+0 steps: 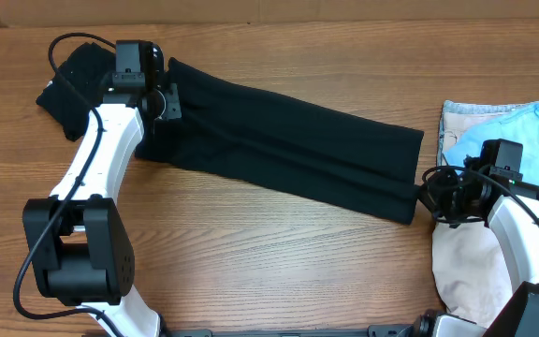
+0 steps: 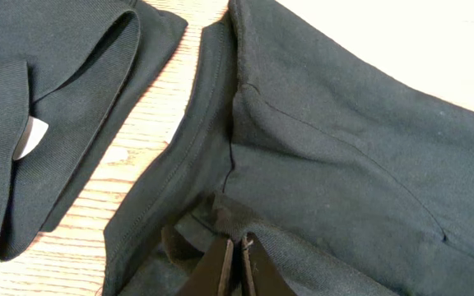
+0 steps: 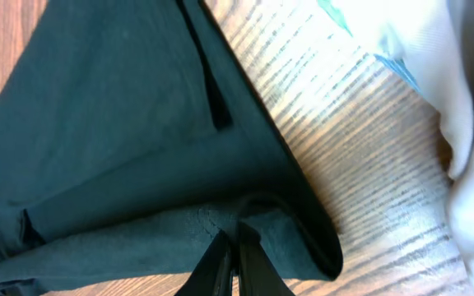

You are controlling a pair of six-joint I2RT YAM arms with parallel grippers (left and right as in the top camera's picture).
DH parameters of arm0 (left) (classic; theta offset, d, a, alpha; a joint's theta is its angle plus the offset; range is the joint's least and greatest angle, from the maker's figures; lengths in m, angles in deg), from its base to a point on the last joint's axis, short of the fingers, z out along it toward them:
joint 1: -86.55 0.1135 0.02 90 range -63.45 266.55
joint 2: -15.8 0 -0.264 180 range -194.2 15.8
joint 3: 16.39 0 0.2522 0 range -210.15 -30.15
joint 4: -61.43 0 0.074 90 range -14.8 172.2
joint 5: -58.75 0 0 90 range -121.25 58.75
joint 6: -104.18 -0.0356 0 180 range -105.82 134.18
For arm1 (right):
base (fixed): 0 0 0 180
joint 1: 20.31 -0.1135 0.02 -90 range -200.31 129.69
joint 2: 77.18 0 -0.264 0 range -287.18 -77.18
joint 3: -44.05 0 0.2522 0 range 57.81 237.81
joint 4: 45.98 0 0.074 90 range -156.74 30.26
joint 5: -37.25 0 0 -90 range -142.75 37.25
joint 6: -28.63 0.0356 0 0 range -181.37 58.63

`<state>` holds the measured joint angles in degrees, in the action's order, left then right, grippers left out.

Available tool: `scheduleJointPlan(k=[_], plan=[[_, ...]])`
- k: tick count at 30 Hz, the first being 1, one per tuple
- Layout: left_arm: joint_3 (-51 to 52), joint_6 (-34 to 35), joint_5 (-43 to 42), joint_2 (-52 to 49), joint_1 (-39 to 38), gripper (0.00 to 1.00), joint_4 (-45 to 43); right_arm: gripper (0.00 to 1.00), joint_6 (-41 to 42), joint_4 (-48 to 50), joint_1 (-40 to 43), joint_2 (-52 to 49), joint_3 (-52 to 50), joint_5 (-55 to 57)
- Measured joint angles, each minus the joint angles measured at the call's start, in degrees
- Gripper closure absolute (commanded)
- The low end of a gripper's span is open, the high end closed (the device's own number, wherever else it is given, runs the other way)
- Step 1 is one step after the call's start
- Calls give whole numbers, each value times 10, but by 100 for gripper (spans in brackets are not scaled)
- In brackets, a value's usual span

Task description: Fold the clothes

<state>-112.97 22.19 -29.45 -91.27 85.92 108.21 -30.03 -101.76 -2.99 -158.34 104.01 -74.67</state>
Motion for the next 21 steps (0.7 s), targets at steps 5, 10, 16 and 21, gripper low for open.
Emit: scheduleJointPlan(k=[5, 10, 16, 21], plan=[[0, 5, 2, -2, 0, 86, 0, 89, 0, 36, 0, 0, 0, -1], [0, 9, -4, -25, 0, 18, -1, 45, 1, 60, 2, 0, 0, -1], [-2, 2, -11, -39, 2, 3, 4, 43, -2, 49, 2, 0, 0, -1], [-25, -31, -39, -39, 8, 12, 73, 51, -21, 18, 2, 0, 1, 19]])
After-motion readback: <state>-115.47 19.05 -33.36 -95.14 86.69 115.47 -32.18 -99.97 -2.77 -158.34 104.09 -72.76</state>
